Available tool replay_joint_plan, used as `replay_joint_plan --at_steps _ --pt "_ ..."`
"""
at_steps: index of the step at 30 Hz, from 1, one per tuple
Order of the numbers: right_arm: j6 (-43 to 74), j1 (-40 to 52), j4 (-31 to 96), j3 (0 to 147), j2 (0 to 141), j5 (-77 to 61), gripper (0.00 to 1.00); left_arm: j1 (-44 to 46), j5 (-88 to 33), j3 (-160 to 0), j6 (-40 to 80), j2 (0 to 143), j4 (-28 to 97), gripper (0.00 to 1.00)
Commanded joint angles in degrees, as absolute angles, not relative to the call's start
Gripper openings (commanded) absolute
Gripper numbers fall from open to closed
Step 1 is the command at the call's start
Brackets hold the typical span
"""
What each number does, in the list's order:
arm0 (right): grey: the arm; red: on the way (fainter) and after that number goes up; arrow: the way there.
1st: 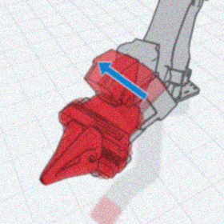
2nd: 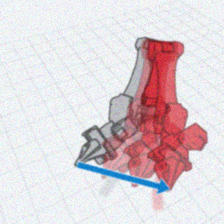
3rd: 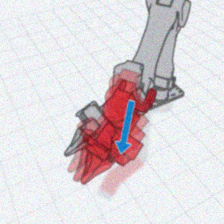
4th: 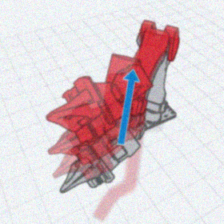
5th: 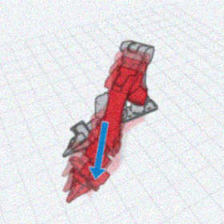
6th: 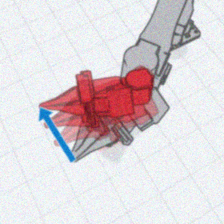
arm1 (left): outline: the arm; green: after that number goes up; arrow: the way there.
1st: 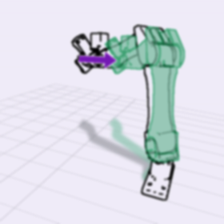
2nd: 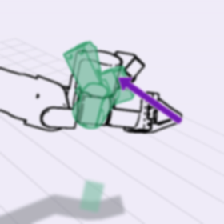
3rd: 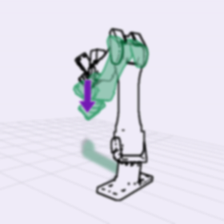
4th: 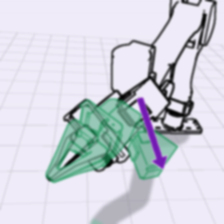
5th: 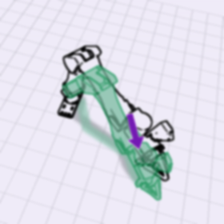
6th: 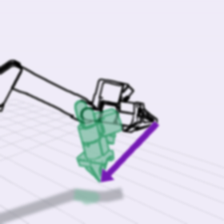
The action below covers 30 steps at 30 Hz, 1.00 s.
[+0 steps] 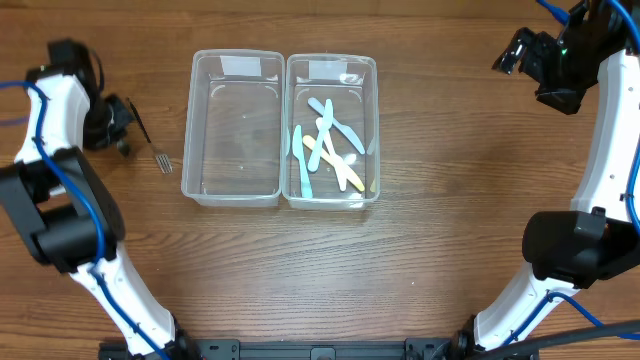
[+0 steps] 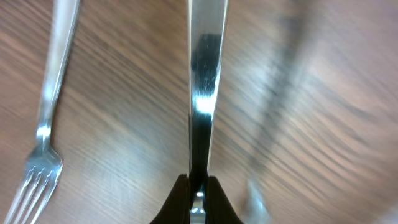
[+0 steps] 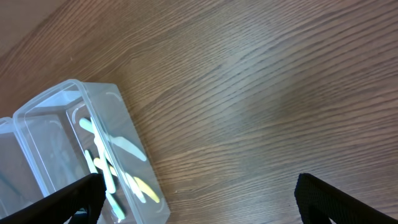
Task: Pack container
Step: 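Lower the left gripper and grasp the silver fork handle, then carry the silver fork into the left container and release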
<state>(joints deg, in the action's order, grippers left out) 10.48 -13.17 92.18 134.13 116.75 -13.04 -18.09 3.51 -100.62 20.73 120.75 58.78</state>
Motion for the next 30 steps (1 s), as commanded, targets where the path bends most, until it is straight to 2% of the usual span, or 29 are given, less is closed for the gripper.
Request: replay_joint_plan --at_steps 1,6,12,24,25,27,30 --pt "10.22 -13.23 92.07 133.78 115.85 -12.53 1.00 -10.85 2.98 -106.59 16.95 105.67 61.76 0.04" --pt "10.22 -13.23 92.07 133.78 115.87 -12.53 1.00 1.98 3.38 -106.67 17.02 99.02 63.16 0.04" --pt "10.22 -13.23 92.12 133.78 115.87 -12.53 1.00 13.19 3.38 -106.52 22.00 102.78 63.20 0.04" --pt "10.24 -13.26 92.71 133.78 115.87 -12.58 1.00 16.19 -1.21 -106.52 24.45 120.84 64.12 0.05" --pt "10.24 -13.26 92.71 133.78 115.87 -12.58 1.00 16.25 -1.19 -106.52 24.40 121.47 64.53 0.10" --pt "10.24 -13.26 92.71 133.78 115.87 -12.60 1.00 16.27 -1.08 -106.52 24.40 121.89 65.30 0.33" --pt "10.24 -13.26 92.66 133.78 115.87 -13.02 1.00 16.25 -1.02 -106.65 24.18 121.69 65.60 0.39"
